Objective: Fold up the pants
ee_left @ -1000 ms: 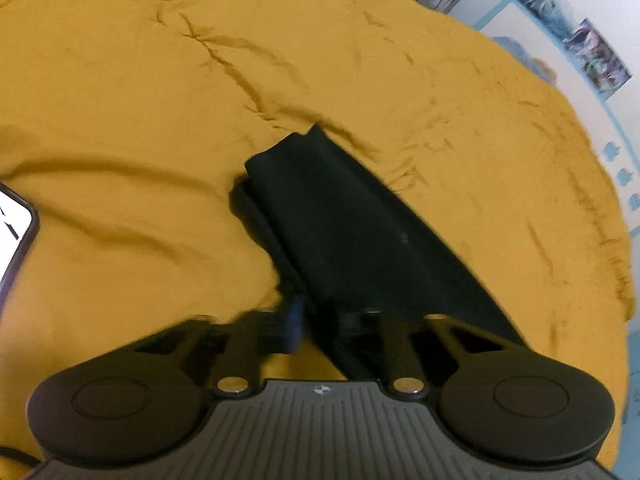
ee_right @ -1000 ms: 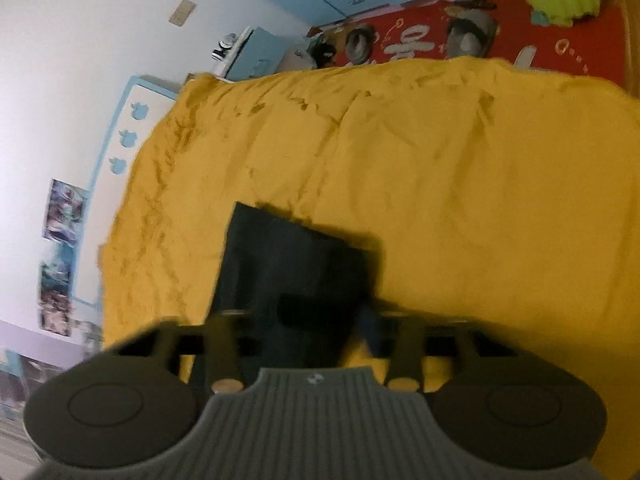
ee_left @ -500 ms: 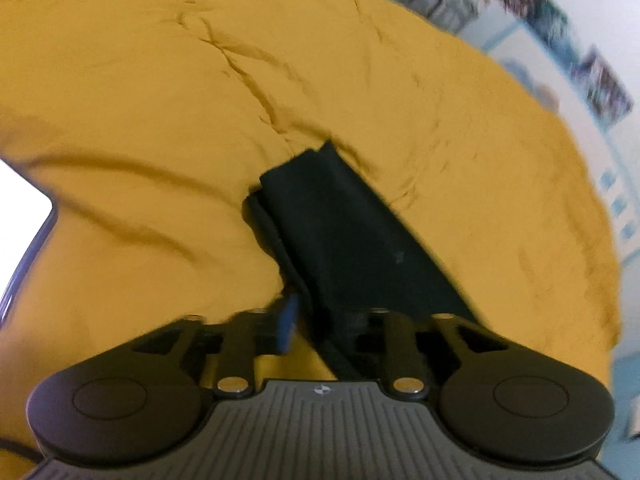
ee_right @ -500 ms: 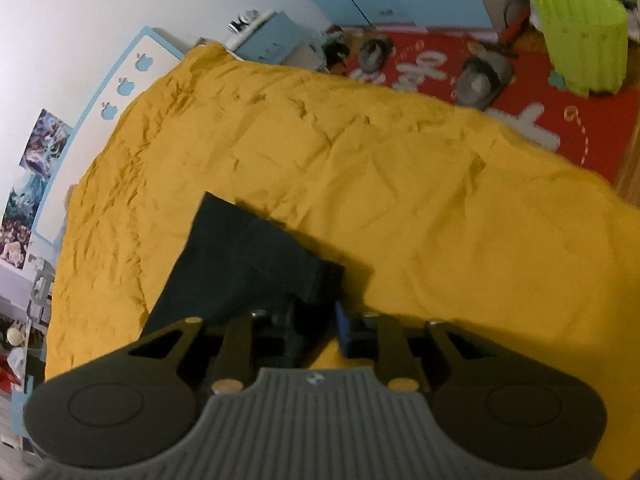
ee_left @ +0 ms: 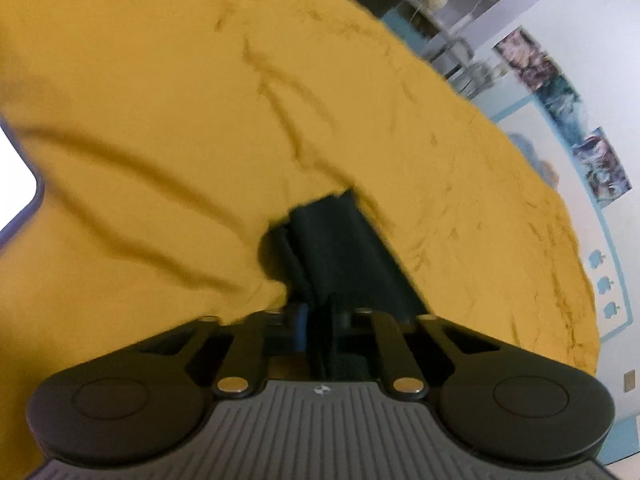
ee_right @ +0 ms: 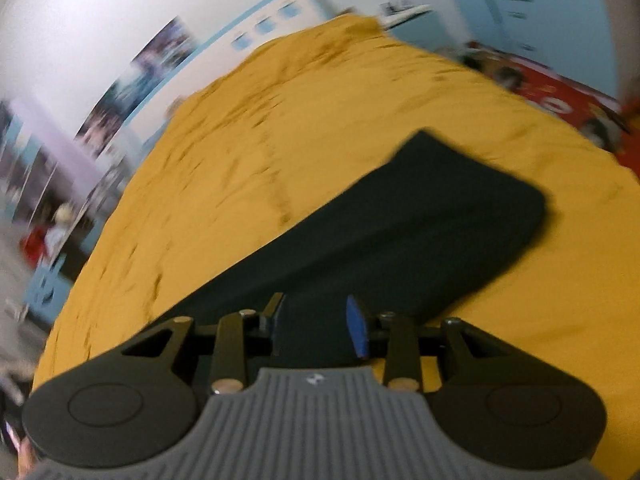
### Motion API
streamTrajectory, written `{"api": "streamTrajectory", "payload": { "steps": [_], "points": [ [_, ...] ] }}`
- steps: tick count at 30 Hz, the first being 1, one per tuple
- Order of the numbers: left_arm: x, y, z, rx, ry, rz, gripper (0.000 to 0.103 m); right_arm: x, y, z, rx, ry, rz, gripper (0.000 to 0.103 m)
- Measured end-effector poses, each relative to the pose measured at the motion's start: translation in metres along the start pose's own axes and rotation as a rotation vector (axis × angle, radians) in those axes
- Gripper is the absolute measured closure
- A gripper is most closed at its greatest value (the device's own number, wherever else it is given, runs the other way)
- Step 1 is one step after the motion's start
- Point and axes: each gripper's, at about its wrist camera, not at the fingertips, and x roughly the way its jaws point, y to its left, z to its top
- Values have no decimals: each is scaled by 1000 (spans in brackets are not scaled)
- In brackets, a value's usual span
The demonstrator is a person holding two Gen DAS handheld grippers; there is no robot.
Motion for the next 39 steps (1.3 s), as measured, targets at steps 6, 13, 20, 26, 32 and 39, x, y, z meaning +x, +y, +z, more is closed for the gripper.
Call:
{"api": "streamTrajectory", "payload": {
  "steps": [6, 13, 20, 26, 32, 39],
  "points": [
    [-40, -61, -12, 283, -138, -95, 99, 16, 66, -22, -181, 69, -10, 72],
    [-87, -163, -78, 713, -198, -195, 100, 41, 109, -40, -232, 122, 19, 72],
    [-74, -228, -214, 1175, -83, -192, 99, 57, 132, -61, -242, 163, 76, 72],
    [-42, -203, -298, 1422, 230, -213, 93, 69, 136, -77, -231, 220, 98, 72],
    [-42, -196, -264, 1123, 445, -442, 68, 73, 140, -93, -262, 265, 126, 72],
    [-30, -204, -213, 856, 493, -558, 68, 90, 158, -95, -231, 284, 227, 72]
  ]
}}
